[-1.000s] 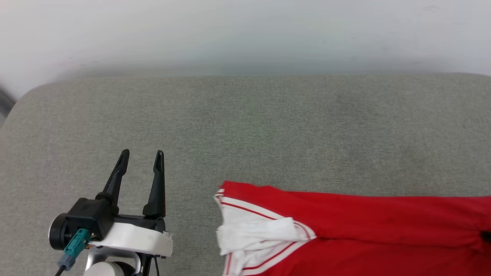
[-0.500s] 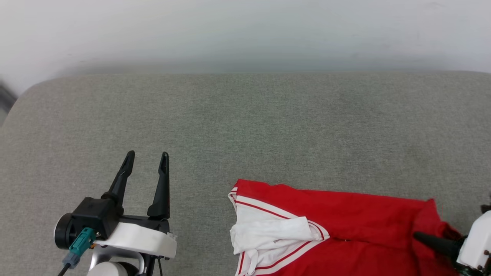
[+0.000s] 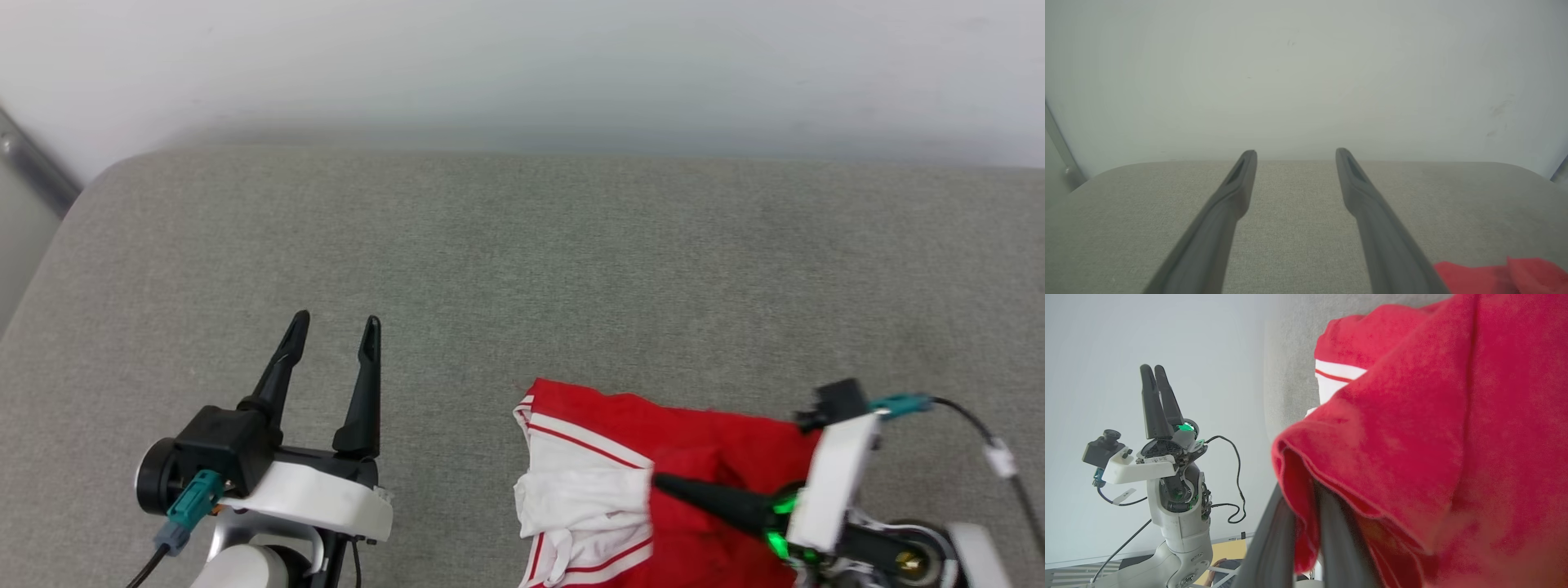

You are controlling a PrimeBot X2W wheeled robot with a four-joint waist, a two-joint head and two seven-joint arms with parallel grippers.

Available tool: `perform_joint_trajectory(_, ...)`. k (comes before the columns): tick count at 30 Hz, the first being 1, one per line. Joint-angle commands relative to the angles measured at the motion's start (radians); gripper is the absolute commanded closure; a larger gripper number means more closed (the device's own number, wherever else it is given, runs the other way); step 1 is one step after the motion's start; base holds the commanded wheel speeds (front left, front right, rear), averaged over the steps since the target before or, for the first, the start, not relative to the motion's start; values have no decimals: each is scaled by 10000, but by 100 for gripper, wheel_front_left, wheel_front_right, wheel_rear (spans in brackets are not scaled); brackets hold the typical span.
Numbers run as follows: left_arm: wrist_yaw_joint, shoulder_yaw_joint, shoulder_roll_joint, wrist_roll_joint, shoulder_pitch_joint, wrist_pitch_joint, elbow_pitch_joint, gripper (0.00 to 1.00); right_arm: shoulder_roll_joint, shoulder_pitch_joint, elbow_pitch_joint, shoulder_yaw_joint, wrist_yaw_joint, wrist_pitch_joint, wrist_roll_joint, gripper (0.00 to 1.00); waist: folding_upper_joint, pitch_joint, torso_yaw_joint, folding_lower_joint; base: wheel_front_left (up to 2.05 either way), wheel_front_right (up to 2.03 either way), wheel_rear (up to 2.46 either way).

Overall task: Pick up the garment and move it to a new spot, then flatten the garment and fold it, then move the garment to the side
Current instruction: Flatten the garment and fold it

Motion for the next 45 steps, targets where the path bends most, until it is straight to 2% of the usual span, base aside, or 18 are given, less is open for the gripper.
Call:
perform_joint_trajectory(1, -53, -46, -63, 8, -139, -26, 67, 0, 31, -280, 205, 735, 0, -431, 397, 100, 0, 54, 109, 0, 0, 0, 0)
perform_joint_trajectory(3, -83, -97, -111, -1, -242, -40, 105, 0, 29, -478, 480, 1498, 0, -838, 604, 100, 0, 98, 201, 0, 0, 0, 0)
perform_joint_trajectory(4, -83, -97, -111, -1, -242, -40, 105, 0, 29, -478, 480, 1498, 0, -838, 604, 100, 0, 98, 201, 0, 0, 0, 0)
perform_joint_trajectory(6, -138, -163, -172, -3, -289, -66, 172, 0, 29, -662, 749, 2128, 0, -1246, 607, 100, 0, 134, 294, 0, 0, 0, 0)
perform_joint_trajectory(9, -178, -226, -222, -23, -374, -106, 264, 0, 24, -885, 1186, 2786, 0, -1771, 121, 100, 0, 196, 411, 0, 0, 0, 0)
perform_joint_trajectory(10, -196, -231, -234, -27, -397, -117, 297, 0, 24, -925, 1290, 2949, 0, -1926, -46, 73, 0, 209, 440, 0, 0, 0, 0)
perform_joint_trajectory(11, -210, -234, -246, -35, -406, -140, 328, 0, 24, -972, 1379, 3055, 0, -2100, -187, 16, 0, 223, 460, 0, 0, 0, 0)
perform_joint_trajectory(12, -224, -233, -261, -41, -407, -161, 362, 0, 24, -1021, 1447, 3187, 0, -2176, -287, 0, 0, 245, 476, 0, 0, 0, 0)
perform_joint_trajectory(18, -217, -198, -255, -111, -262, -255, 542, 0, -311, -1282, 936, 3795, 0, -2475, -1215, 0, 0, 137, 402, 0, 0, 0, 0)
perform_joint_trajectory(23, -213, -183, -211, -133, -222, -266, 639, 0, -1183, -1493, -45, 4497, 0, -2752, -2613, 0, 0, -45, 208, 0, 0, 0, 0)
perform_joint_trajectory(27, -155, -152, -159, -186, -123, -264, 689, 0, -1941, -1479, -645, 4426, 0, -3292, -3991, 0, 0, -191, 2, 0, 0, 0, 0)
perform_joint_trajectory(29, -110, -130, -128, -203, -54, -270, 703, 0, -2327, -1414, -859, 4063, -2, -3797, -5004, 0, 0, -266, -103, 0, 0, 0, 0)
perform_joint_trajectory(34, 29, -3, -78, -216, 60, -300, 712, 0, -2584, -794, -1427, 2364, 0, -5364, -7097, 0, 0, -389, -366, 0, 0, 0, 0)
perform_joint_trajectory(40, 212, 211, -9, -205, 254, -397, 744, 0, -1964, 177, -2230, -272, 0, -7383, -8773, 0, 0, -475, -677, 0, 0, 0, 0)
perform_joint_trajectory(45, 324, 393, 9, -177, 495, -510, 861, 0, -1430, 927, -3036, -1253, 0, -9143, -9446, 0, 0, -598, -896, 0, 0, 0, 0)
